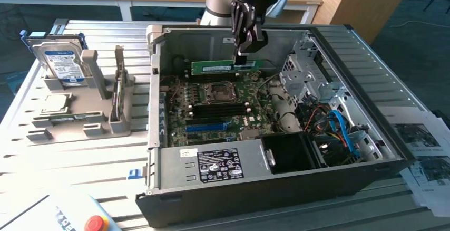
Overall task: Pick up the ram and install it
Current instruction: 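Pick up the ram and move it above insertion slot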
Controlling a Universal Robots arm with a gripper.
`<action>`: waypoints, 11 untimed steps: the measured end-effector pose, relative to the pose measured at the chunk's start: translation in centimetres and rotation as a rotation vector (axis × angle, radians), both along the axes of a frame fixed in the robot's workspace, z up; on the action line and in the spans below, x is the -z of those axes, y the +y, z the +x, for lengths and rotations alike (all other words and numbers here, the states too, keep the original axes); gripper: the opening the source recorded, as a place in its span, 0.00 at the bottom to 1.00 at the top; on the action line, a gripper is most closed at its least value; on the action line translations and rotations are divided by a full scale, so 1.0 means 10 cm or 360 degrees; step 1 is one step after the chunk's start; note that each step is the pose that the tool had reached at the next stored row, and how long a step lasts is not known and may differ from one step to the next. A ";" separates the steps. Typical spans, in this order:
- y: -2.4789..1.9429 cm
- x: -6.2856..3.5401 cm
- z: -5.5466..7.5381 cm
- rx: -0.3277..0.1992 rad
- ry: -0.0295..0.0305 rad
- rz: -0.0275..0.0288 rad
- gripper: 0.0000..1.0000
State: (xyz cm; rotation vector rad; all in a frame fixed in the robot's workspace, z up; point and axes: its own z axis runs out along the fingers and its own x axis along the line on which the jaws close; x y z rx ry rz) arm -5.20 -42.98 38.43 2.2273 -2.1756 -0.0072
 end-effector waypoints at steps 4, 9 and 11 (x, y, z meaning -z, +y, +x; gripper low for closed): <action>0.071 0.006 0.00 0.0000 0.00000 -0.00001 0.12; 0.147 0.011 0.00 0.0000 -0.00001 0.00000 0.12; 0.177 0.013 0.00 0.0000 -0.00001 -0.00001 0.12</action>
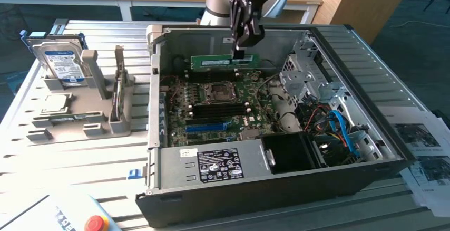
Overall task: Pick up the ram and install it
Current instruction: 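Pick up the ram and move it above insertion slot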
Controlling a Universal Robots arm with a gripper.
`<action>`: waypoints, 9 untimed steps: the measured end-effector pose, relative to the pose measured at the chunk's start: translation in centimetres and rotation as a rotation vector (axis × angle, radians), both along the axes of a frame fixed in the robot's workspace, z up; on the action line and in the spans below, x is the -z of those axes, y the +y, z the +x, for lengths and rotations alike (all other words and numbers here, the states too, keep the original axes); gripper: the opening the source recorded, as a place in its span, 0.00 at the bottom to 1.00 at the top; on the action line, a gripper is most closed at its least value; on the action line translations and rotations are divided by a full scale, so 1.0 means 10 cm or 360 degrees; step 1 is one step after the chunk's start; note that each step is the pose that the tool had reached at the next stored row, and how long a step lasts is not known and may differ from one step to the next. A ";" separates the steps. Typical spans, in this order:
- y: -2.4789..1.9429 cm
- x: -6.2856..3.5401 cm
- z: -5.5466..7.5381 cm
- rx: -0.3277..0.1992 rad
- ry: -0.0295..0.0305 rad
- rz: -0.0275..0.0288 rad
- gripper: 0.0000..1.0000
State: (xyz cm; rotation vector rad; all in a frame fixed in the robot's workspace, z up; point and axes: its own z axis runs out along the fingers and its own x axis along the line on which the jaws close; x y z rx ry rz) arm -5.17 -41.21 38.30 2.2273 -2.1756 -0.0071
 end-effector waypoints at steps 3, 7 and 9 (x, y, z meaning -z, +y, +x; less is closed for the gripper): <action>0.031 0.001 0.00 0.0000 0.00000 -0.00001 0.12; 0.039 0.002 0.00 0.0000 0.00000 0.00000 0.12; 0.040 0.003 0.00 0.0000 -0.00009 0.00001 0.12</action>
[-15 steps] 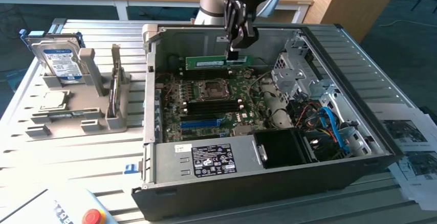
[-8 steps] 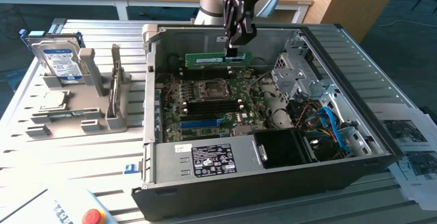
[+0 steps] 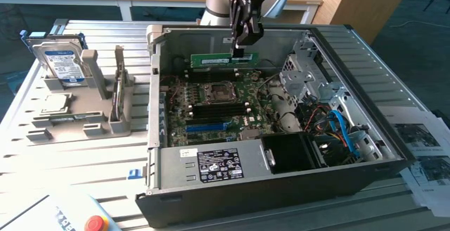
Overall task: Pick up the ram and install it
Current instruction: 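Pick up the ram and move it above insertion slot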
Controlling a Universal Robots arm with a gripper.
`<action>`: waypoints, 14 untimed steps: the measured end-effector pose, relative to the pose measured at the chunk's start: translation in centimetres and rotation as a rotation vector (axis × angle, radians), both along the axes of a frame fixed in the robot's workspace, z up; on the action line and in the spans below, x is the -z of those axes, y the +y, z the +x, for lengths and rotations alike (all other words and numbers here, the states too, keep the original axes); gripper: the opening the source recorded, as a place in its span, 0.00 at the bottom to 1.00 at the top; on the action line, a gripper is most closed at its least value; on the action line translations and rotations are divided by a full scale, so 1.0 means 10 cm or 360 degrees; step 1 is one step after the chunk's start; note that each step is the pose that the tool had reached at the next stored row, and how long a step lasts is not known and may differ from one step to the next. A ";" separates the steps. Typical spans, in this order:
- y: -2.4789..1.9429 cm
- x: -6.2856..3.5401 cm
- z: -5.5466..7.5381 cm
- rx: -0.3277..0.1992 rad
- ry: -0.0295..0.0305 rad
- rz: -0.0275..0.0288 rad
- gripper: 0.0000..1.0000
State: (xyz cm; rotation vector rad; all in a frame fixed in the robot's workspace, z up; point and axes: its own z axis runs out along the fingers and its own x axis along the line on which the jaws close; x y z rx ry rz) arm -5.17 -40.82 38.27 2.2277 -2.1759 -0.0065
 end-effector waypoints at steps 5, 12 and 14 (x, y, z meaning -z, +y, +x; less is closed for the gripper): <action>0.000 0.029 0.00 0.0000 -0.00282 0.00036 0.12; 0.000 0.038 0.00 0.0019 -0.00286 0.00039 0.12; 0.000 0.040 0.00 0.0037 -0.00284 0.00033 0.12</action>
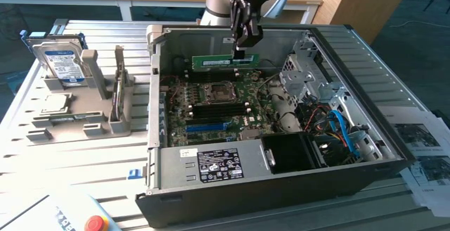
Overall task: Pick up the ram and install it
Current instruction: 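Pick up the ram and move it above insertion slot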
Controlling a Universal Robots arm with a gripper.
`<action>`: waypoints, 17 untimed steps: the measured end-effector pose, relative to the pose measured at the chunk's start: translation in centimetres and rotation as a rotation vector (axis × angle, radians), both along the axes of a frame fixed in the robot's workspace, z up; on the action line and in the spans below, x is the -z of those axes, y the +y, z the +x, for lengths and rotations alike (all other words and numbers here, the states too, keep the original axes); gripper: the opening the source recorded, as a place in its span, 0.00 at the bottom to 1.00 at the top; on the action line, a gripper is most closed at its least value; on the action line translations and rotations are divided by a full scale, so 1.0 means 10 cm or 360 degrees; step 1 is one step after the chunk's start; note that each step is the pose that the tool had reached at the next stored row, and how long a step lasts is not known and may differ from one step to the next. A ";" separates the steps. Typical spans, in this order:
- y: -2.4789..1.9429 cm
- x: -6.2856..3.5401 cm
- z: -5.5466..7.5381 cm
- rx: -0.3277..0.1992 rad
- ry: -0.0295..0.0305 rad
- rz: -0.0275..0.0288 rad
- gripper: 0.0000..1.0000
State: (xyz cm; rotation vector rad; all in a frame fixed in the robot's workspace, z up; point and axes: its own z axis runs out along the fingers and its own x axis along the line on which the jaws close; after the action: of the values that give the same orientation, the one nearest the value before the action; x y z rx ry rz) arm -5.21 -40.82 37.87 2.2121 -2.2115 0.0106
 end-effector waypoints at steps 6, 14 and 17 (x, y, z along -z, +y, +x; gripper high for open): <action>0.000 0.001 0.00 0.0004 0.00002 0.00001 0.12; -0.001 0.004 0.01 0.0004 0.00545 0.00005 0.12; -0.001 0.005 0.01 0.0004 0.00545 0.00007 0.12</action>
State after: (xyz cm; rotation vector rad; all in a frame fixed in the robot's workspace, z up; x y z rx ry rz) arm -5.14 -40.82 37.82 2.1927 -2.1970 -0.0275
